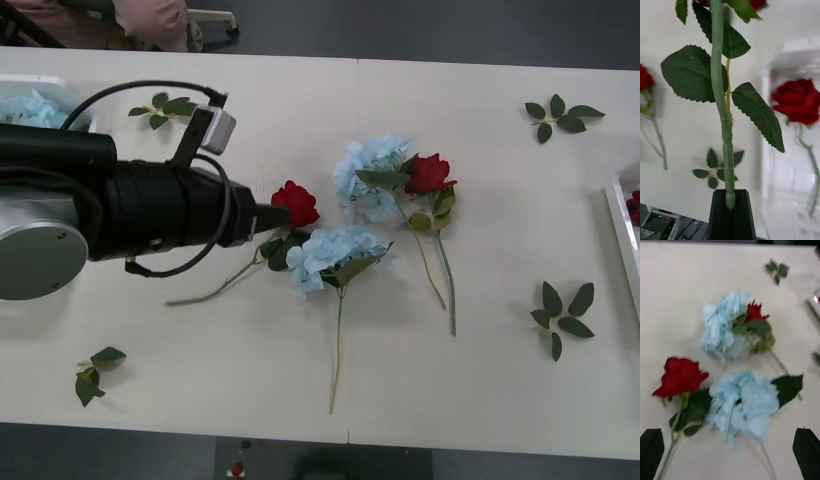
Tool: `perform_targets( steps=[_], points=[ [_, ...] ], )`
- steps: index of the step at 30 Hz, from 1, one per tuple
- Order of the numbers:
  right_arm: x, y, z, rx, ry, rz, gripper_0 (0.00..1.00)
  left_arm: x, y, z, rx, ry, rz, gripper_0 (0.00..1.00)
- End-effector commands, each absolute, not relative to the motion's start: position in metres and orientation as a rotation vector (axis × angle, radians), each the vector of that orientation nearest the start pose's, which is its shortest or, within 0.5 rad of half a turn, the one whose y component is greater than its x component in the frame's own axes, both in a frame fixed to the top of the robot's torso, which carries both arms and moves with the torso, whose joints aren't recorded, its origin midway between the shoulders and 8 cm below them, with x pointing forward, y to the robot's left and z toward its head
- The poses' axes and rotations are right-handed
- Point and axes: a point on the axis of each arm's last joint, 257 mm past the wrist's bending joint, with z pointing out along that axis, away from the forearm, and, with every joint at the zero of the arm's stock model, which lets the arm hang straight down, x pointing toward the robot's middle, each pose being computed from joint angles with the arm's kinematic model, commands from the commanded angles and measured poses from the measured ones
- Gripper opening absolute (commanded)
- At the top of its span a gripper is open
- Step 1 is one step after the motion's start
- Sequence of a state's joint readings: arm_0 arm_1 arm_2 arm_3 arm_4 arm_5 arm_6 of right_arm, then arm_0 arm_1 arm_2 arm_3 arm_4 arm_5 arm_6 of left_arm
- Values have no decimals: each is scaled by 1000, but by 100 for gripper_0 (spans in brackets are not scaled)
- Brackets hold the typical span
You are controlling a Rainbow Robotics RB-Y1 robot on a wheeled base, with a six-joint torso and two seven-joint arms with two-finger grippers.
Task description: Put the red flowers into the right box and the blue flowers into the left box
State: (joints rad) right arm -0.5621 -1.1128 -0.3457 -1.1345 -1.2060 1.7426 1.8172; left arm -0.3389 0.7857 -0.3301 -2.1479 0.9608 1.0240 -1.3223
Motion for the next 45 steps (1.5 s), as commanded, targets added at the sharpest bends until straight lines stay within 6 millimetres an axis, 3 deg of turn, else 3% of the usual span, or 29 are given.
perform_targets(
  steps=[1,5,8,15,21,28,30,31,33,35,40,43,45],
  points=[
    [432,-553,-90,146,2663,171,0,454,113,-162,570,2207,-551,100],
    [420,-600,-100,248,2680,-35,0,468,130,-184,574,2247,-513,100],
    [415,-624,-109,294,2678,-149,0,479,127,-199,587,2266,-522,100],
    [416,-659,-149,352,2617,-299,0,504,115,-224,667,2290,-512,100],
    [412,-664,-179,371,2630,-354,0,519,111,-250,752,2318,-435,100],
    [413,-661,-203,375,2648,-390,1,519,106,-276,815,2345,-378,100],
    [415,-659,-209,371,2646,-399,15,516,104,-282,841,2350,-361,100],
    [415,-660,-209,371,2643,-407,44,515,102,-285,854,2352,-352,100],
    [416,-660,-210,362,2644,-409,85,513,100,-289,874,2355,-339,100],
    [417,-658,-209,352,2646,-407,99,512,99,-292,884,2357,-332,100],
    [430,-644,-198,316,2631,-324,100,512,96,-300,909,2358,-307,100],
    [441,-617,-183,278,2636,-192,100,516,91,-304,907,2348,-303,100],
    [452,-587,-167,229,2644,-71,100,523,90,-306,901,2341,-291,100]
  ],
)
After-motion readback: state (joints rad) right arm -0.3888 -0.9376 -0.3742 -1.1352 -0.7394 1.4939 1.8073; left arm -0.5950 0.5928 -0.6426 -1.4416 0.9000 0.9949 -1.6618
